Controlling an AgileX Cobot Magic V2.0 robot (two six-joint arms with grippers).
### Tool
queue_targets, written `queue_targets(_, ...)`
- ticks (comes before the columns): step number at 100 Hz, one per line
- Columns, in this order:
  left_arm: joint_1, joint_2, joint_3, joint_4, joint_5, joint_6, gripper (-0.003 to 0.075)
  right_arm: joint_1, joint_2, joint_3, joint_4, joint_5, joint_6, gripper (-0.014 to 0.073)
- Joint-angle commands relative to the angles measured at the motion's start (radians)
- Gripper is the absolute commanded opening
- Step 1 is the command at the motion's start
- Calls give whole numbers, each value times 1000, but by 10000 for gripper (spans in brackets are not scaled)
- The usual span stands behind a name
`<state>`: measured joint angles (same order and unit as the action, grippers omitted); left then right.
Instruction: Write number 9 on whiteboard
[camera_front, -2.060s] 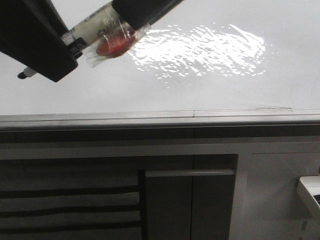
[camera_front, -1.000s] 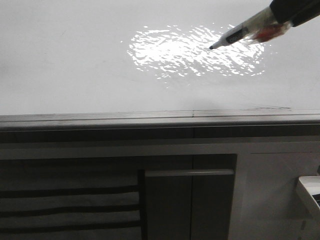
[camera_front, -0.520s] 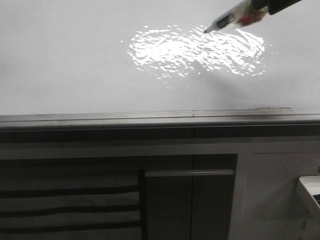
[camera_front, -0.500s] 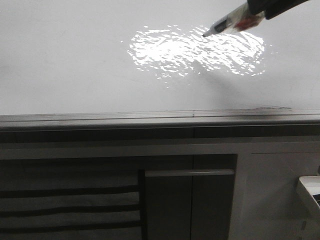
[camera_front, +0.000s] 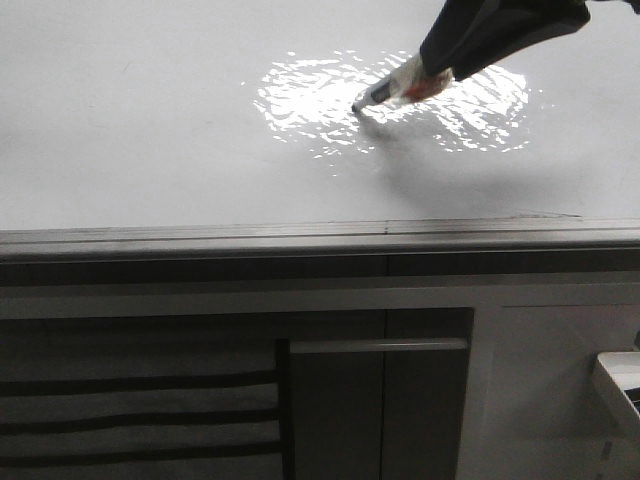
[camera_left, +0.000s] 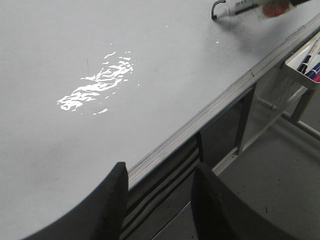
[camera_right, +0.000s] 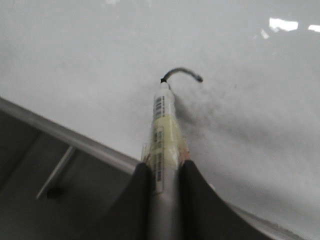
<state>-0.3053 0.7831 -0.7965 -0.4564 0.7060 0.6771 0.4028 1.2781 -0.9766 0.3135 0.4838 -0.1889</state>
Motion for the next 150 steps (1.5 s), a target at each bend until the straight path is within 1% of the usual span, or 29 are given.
queue_targets(1,3,-5,-25,-37,-70,-12,282,-24,-7,-28,-55,40,-3,-64)
queue_targets(7,3,-5,-25,-37,-72,-12,282,-49,-23,-28,-56,37,1,-64)
queue_targets(17,3,-5,-25,-37,-74,-12,282,-88,-59,-28,-45,-10,7,-64)
queue_targets(48,3,-5,-25,-37,-79,-12,282,-88,-64,-57,-45,-12,7,-64)
queue_targets(66,3,-5,-25,-37,-79,-12,282,-88,-64,-55,-45,31,7,-64)
queue_targets(72,3,-5,-25,-37,-79,-12,282,-88,-64,-46,-26,66,7,-64)
queue_targets(80,3,-5,-25,-37,-80,-12,282,-66,-64,4,-6,78,5,-64)
queue_targets(85,3,-5,-25,-37,-81,-12,282,-41,-64,46,-6,56,5,-64)
queue_targets(93,3,-5,-25,-37,-81,-11,282,-30,-64,98,-6,24,5,-64)
queue_targets(102,3,-2,-25,-37,-88,-8,282,-29,-66,88,-6,20,5,-64)
queue_targets(114,1,-2,-28,-37,-102,1,282,-11,-116,25,-6,32,-6,-64)
queue_targets(118,-4,-2,-35,-41,-100,24,282,2,-143,2,-6,45,-9,-64)
queue_targets(125,-27,4,-56,-57,-72,84,282,32,-183,-33,-6,106,-71,-64)
queue_targets(135,-92,49,-103,-126,24,214,282,84,-223,-72,-6,253,-265,-64)
queue_targets(140,-133,85,-126,-164,83,292,283,110,-236,-88,-6,340,-404,-64)
queue_targets(143,-159,108,-138,-181,112,333,282,124,-244,-93,-6,384,-465,-64)
queue_targets(150,-230,172,-163,-213,132,367,283,159,-251,-95,-6,441,-538,-64)
